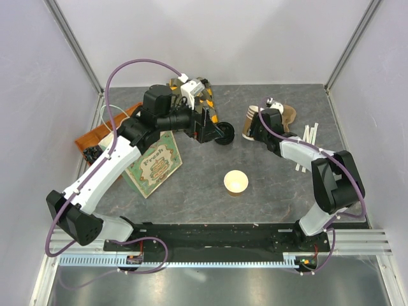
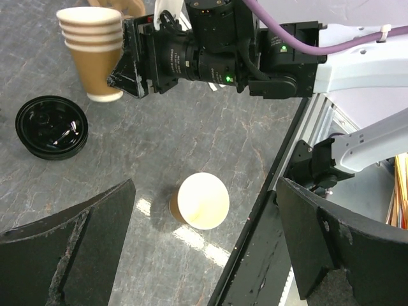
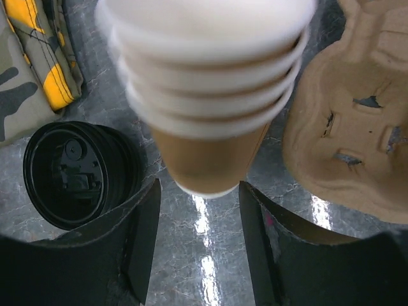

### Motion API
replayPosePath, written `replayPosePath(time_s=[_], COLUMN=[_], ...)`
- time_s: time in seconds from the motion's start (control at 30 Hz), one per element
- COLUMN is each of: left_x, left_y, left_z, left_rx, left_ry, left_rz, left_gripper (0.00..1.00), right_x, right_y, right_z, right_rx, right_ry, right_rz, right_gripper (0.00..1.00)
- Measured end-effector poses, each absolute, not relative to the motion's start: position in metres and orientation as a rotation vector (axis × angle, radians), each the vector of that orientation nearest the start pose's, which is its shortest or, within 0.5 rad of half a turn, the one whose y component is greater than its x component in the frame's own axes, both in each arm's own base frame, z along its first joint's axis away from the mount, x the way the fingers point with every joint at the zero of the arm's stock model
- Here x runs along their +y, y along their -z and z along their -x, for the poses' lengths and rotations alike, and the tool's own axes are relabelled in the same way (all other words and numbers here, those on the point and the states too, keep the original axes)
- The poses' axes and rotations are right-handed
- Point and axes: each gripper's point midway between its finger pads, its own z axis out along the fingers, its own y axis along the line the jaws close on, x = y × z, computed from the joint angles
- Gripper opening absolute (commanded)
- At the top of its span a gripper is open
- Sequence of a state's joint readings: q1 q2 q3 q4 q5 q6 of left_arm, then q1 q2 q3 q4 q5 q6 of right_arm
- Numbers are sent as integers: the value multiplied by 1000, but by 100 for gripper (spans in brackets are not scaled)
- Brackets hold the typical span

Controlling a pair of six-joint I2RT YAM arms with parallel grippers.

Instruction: Pack the takeout coffee

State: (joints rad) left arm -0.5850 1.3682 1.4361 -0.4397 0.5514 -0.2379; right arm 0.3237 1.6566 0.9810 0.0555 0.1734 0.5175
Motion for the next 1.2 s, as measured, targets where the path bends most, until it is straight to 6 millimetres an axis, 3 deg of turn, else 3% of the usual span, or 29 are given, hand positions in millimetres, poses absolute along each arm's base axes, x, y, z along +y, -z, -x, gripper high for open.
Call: replayPosePath(time_s=[0.3, 0.47, 0.53, 0.57, 0.6, 0.67, 0.73, 0.83, 0.9, 0.97, 1.0, 1.2], left_x=[-299, -300, -300, -301, -303, -305, -307, -309, -309, -310, -310, -309], left_y=[-330, -328, -326, -325, -323, -318, -314, -312, -313, -314, -314, -306], left_z=[-279, -279, -277, -275, -273, -270, -266, -260, -257, -255, -254, -250], left_rx=[1912, 1914, 1919, 1921, 1927, 1943, 1959, 1965, 1960, 1957, 1956, 1975], left_ry=[1063, 1081, 1106, 1127, 1147, 1182, 1217, 1256, 1274, 1288, 1291, 1308], left_rz=[-716, -726, -739, -752, -764, -782, -802, -825, -837, -846, -848, -854], left_gripper=[100, 100, 100, 100, 100, 100, 100, 99, 99, 99, 100, 100], right_x=[135, 147, 157, 161, 166, 166, 150, 122, 108, 99, 97, 105], right_y=[-76, -85, -111, -129, -150, -193, -230, -255, -246, -222, -198, -120], right_z=[-422, -423, -434, -443, -453, -475, -501, -540, -559, -572, -577, -577], right_rx=[2205, 2229, 2210, 2183, 2151, 2062, 1977, 1915, 1924, 1960, 2001, 2122], right_ry=[-286, -331, -366, -387, -423, -474, -479, -458, -452, -467, -491, -616], right_rz=[-264, -119, -6, 57, 122, 215, 294, 393, 438, 491, 526, 654], right_gripper=[56, 72, 80, 95, 98, 98, 98, 98, 98, 98, 98, 98])
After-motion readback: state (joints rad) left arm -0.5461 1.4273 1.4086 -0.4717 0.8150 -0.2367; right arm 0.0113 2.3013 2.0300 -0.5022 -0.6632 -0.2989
